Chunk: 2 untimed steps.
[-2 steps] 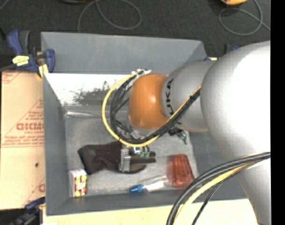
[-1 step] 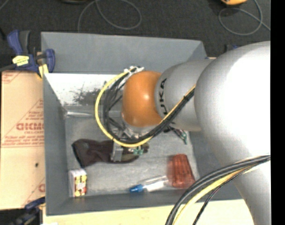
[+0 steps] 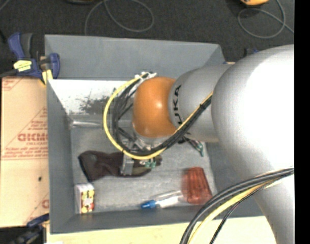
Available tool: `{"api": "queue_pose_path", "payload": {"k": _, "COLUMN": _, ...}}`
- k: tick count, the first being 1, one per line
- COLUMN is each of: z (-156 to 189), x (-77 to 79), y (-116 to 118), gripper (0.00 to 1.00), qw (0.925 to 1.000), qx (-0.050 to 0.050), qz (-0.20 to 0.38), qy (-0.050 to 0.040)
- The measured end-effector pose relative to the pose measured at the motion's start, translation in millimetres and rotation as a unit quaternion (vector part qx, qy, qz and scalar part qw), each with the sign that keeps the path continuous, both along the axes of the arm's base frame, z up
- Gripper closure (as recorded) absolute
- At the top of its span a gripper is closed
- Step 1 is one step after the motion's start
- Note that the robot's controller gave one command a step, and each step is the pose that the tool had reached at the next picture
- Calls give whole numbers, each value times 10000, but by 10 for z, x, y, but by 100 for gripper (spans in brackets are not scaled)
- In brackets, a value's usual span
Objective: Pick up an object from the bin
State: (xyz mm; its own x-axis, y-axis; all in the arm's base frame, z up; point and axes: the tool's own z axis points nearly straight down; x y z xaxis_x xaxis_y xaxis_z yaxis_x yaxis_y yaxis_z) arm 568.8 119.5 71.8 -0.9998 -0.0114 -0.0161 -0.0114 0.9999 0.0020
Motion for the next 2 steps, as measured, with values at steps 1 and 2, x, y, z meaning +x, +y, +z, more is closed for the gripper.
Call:
{"api": "queue_pose_path", "payload": {"k": 1, "z": 25, "x": -5, "y": -2, "gripper": 100, "qw": 10000, "qx": 0, "qz": -1, "qy": 1}}
{"api": "queue_pose_path", "payload": {"k": 2, "z": 104, "x": -7, "y": -3, "gripper": 100, "qw": 10000, "qx": 0, "qz": -1, "qy": 3}}
